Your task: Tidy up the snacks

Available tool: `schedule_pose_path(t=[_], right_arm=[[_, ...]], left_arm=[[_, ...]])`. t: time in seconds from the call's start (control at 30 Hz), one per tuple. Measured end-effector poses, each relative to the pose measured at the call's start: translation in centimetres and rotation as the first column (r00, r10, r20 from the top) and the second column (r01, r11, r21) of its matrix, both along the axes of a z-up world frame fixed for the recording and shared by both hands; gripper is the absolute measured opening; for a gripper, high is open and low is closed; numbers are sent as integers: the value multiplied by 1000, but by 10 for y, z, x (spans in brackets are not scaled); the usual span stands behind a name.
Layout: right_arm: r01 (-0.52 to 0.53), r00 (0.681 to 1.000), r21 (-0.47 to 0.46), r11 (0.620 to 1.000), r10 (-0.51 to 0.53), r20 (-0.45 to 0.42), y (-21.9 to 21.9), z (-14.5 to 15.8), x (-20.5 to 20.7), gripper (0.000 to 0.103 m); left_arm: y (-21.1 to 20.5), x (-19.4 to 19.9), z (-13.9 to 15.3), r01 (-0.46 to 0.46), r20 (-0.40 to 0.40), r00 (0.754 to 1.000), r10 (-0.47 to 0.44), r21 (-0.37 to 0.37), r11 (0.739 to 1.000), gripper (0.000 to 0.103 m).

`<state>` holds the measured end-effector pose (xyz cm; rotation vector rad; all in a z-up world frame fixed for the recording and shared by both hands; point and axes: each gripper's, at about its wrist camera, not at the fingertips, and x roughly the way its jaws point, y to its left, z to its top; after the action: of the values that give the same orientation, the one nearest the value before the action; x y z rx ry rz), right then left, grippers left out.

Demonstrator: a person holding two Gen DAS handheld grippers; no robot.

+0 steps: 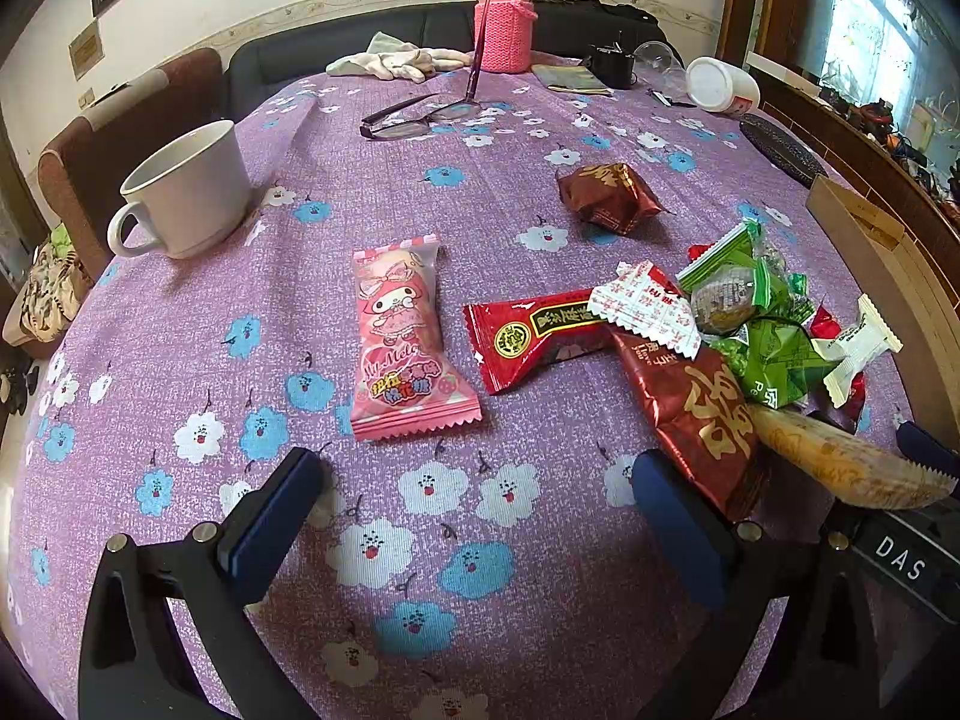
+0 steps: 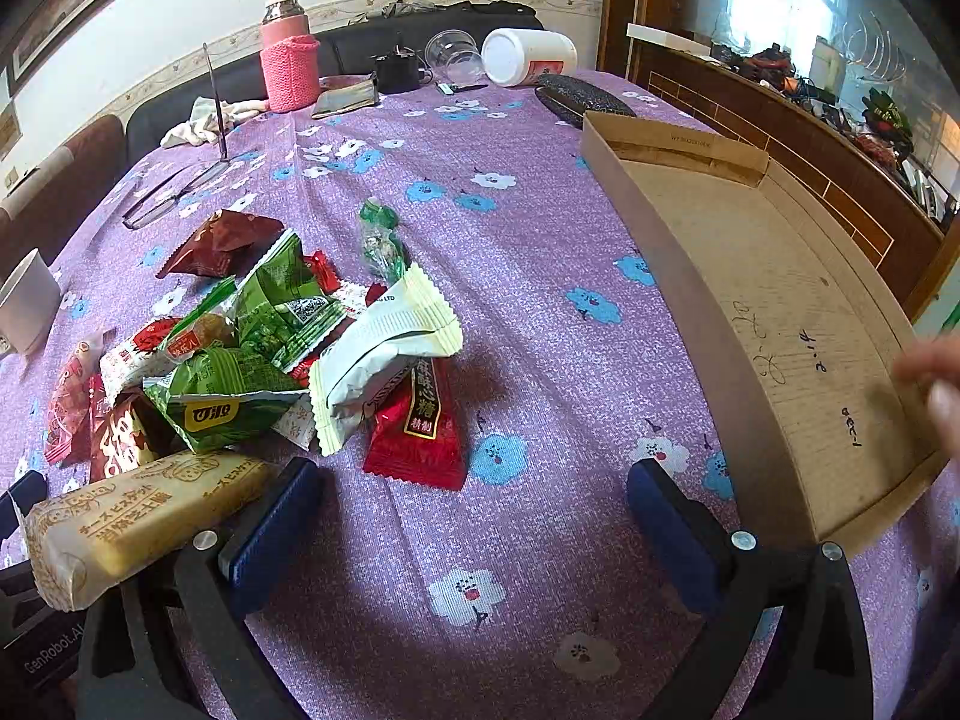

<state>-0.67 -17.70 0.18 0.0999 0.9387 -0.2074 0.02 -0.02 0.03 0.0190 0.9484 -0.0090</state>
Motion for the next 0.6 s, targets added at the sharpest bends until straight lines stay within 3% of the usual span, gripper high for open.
schedule_pose_path(t=[0.6], right_arm=[[1,1000,0,1000,-1,0,1,0,0,102]], left_arm=[[0,-1,-1,1,0,1000,-1,-2,1000,103]])
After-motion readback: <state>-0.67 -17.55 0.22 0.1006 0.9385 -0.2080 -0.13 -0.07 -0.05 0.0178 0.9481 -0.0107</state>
